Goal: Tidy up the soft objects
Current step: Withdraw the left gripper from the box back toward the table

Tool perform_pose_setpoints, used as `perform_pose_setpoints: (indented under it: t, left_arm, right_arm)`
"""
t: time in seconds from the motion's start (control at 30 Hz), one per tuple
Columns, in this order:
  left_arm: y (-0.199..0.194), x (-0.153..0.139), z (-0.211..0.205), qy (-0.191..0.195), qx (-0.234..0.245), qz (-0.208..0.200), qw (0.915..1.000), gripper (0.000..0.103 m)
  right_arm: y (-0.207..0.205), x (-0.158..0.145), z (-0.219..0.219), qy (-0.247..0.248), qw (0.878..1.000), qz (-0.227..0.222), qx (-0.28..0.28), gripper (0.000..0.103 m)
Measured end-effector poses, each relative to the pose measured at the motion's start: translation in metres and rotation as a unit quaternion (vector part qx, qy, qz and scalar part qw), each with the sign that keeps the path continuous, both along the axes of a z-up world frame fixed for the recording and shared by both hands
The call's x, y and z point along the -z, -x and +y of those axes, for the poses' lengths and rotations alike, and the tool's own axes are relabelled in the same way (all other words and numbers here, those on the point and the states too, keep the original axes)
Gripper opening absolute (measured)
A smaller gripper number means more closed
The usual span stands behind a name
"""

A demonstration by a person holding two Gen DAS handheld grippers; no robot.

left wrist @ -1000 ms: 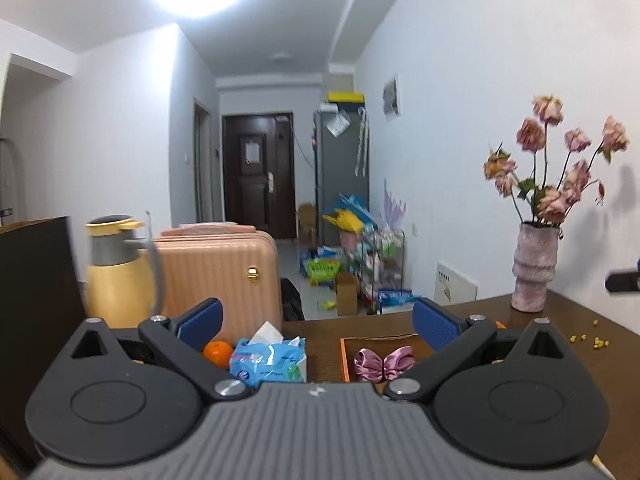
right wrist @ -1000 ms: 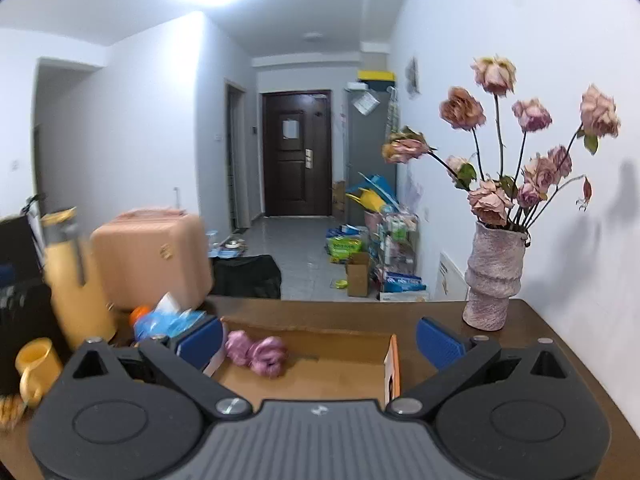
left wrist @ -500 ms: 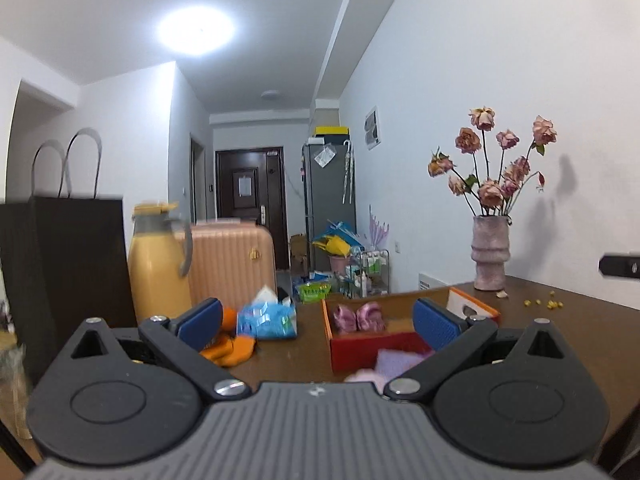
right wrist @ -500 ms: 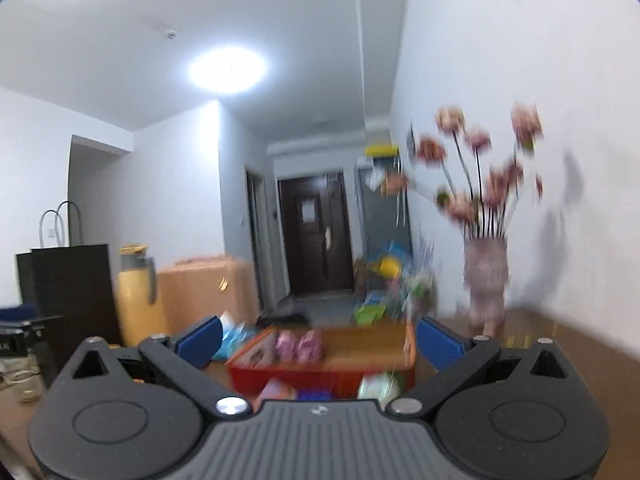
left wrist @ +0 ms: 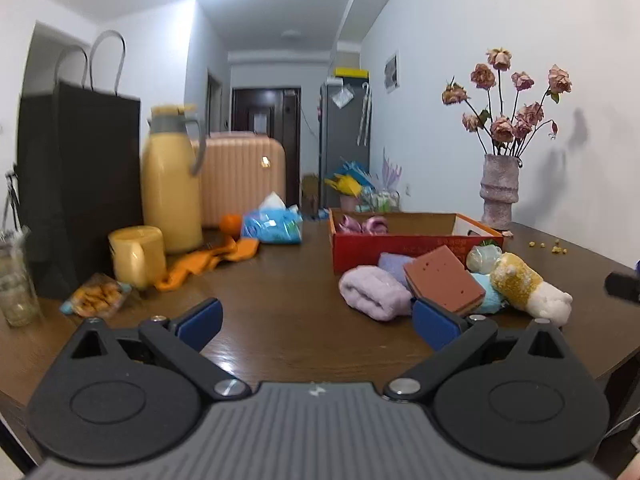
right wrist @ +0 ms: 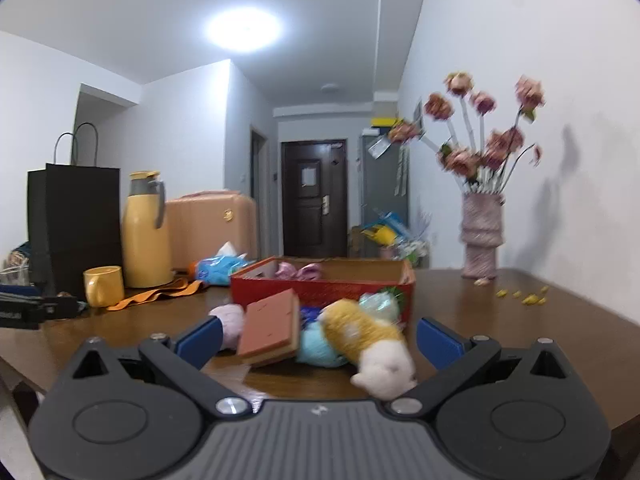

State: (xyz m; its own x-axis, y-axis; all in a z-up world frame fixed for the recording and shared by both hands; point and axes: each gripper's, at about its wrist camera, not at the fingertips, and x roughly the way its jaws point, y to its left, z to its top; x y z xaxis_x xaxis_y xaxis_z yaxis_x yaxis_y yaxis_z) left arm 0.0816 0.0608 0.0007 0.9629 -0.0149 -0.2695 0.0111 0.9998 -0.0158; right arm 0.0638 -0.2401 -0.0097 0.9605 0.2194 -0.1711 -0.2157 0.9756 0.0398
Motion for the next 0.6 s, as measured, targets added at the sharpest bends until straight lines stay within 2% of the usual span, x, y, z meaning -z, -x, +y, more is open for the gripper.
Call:
perform_pose_setpoints:
  t: [0.03,0.17,0.3,0.4,0.5,0.6]
  left_arm:
    - [-0.005,0.001,-0.001,-0.001,0.003,0.003,1.0,0.103]
    - [-0.029,0.006,-0.007,-0.016,0.012,0.012,0.9997,0.103]
    - [-0.061,0.011,-0.014,-0.014,0.019,0.027,0.9994,0.103]
    - [-0.085,0.014,-0.019,-0.023,0.015,0.034,0.999,0.103]
    - [-0.104,0.014,-0.02,-0.029,0.009,0.035,0.9989,0.103]
    - [-0.118,0.016,-0.02,-0.047,-0.011,0.035,0.9982,0.103]
  right_arm:
    - [-0.005,0.003,0.003,0.004,1.0,0.008,-0.002,0.103]
    - [-0.024,0.019,0.015,0.022,0.999,0.033,-0.003,0.092]
    - [-0.052,0.024,0.029,0.015,0.998,0.059,-0.027,0.091]
    - [-0.081,0.023,0.048,0.03,0.997,0.065,-0.029,0.09]
    - [-0.12,0.028,0.071,0.045,0.994,0.101,-0.022,0.09]
    - [-0.153,0.037,0.092,0.063,0.989,0.124,-0.047,0.089]
